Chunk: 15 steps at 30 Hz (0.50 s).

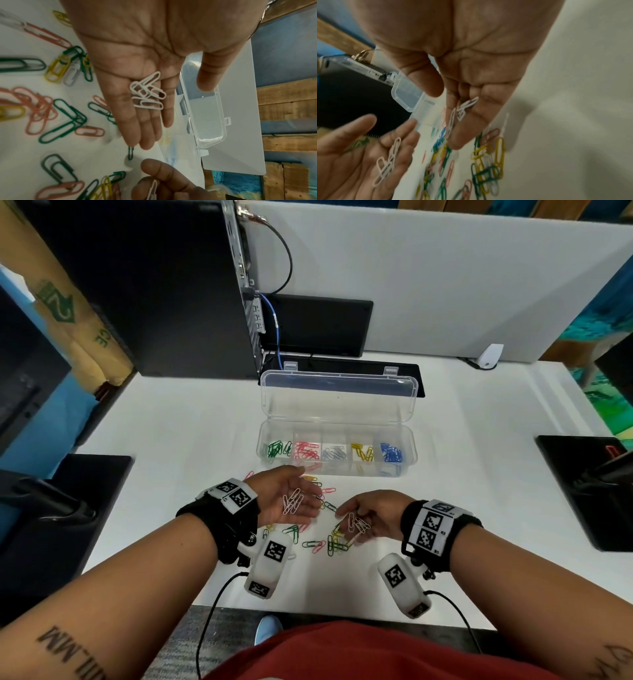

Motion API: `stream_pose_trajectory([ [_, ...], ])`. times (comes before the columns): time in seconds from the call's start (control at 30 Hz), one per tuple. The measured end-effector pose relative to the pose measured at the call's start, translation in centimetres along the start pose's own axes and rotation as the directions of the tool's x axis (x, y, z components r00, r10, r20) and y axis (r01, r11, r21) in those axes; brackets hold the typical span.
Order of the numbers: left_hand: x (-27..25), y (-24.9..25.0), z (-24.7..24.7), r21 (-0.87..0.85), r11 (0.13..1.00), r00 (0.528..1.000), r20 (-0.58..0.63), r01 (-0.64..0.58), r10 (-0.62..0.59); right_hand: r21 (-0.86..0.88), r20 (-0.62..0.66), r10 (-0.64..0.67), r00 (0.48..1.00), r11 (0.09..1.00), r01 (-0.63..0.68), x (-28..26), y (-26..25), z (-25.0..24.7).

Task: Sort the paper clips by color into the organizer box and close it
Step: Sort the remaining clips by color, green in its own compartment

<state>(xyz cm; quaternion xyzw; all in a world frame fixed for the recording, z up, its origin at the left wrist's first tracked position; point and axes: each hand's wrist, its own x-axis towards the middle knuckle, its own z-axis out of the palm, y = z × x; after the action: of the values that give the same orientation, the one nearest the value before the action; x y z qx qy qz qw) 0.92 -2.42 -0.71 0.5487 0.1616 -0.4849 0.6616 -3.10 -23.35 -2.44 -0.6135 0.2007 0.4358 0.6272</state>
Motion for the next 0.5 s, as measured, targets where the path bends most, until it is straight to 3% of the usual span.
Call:
stream_pose_trajectory([
  [0.13,0.04,0.16,-0.43,-0.035,0.999,1.0,-0.014,-0.008,0.007,0.108,0.002,0.008,1.0,0.994,-0.008,0.05,-0.29,-0.43],
  [0.33,0.03,0.16,-0.85,-0.066,0.998,1.0,-0.01,-0.005,0.004,0.018,-0.013,0.008,1.0,1.0,-0.008,-0.43,-0.6,-0.33],
  [0.4,0.0,0.23,-0.58,0.005,1.0,0.999,-0.05,0.019,-0.018,-0.155,-0.047,-0.013,0.999,0.988,0.006,-0.57,-0.64,-0.25],
  [0.43,0.05,0.22,-0.5,0.127,0.991,0.995,-0.098,0.037,-0.024,-0.307,-0.056,-0.037,0.998,0.951,0.018,-0.63,-0.63,-0.15],
  [0.5,0.03,0.22,-0.27,0.475,0.875,0.982,-0.189,0.088,0.004,-0.643,-0.039,-0.113,0.993,0.763,0.061,-0.82,-0.63,0.18],
])
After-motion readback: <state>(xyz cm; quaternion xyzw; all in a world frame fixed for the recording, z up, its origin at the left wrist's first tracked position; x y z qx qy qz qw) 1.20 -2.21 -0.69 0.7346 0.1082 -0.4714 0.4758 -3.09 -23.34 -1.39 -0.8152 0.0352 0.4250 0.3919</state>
